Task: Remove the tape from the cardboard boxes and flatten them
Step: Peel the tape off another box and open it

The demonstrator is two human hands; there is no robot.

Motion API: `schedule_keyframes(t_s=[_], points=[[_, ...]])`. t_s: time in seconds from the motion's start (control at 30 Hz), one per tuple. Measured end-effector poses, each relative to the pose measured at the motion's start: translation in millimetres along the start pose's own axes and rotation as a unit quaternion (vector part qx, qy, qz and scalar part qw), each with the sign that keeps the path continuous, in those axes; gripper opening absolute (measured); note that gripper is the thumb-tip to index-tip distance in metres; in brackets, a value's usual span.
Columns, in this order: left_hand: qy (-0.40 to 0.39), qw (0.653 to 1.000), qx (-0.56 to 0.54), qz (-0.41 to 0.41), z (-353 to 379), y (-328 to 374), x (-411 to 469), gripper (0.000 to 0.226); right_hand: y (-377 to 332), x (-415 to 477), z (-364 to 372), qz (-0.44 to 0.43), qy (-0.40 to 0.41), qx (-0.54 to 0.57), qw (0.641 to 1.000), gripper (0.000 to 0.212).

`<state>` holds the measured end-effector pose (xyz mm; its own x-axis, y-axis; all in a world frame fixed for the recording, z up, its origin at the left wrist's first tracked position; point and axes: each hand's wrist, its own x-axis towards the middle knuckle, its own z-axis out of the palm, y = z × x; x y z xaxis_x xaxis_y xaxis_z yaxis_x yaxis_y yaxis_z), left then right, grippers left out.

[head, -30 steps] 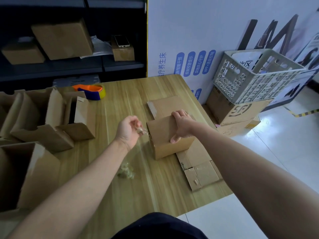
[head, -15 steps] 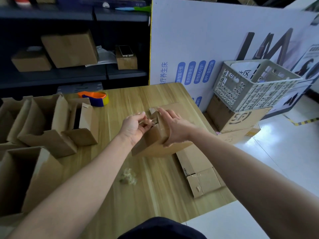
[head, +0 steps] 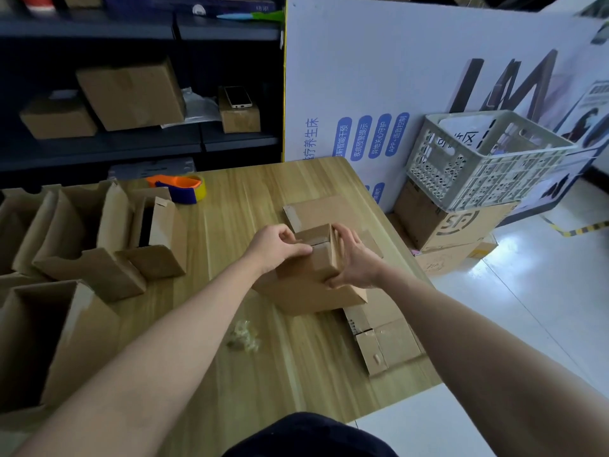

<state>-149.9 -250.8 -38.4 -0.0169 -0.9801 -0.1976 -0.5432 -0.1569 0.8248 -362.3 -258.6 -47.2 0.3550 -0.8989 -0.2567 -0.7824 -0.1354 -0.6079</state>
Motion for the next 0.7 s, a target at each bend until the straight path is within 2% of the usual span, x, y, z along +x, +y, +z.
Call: schedule_keyframes(t_s=[0.1,0.27,0.37,0.47,0.53,0.63,0.7], points=[[0.002,0.994,0.108,-0.026,-12,-23,0,0.026,20,-11,-5,0.042,0.008,0.016,0.999,0.128],[0.1,0.987,0.126,0.006,-3,-19,-2,0.011,23,-9,-10,0.058,-0.012,0.007,0.998,0.136],[0.106,0.989,0.1,0.038,5,-5,-2,0.022,12,-5,-19,0.01,0.016,-0.037,0.999,0.135],[0.091,0.994,0.04,0.033,11,0,-5,0.032,1,-1,-20,-0.045,0.032,-0.211,0.976,0.127],[0.059,0.998,0.019,0.018,18,3,-7,0.037,-8,3,-13,-0.046,0.01,-0.295,0.954,0.123],[0.011,1.0,0.001,-0.008,29,11,-4,0.044,-16,9,-2,-0.035,-0.009,-0.31,0.95,0.112],[0.008,0.998,0.056,-0.009,35,16,-1,0.059,-17,11,3,-0.038,-0.013,-0.293,0.955,0.105]])
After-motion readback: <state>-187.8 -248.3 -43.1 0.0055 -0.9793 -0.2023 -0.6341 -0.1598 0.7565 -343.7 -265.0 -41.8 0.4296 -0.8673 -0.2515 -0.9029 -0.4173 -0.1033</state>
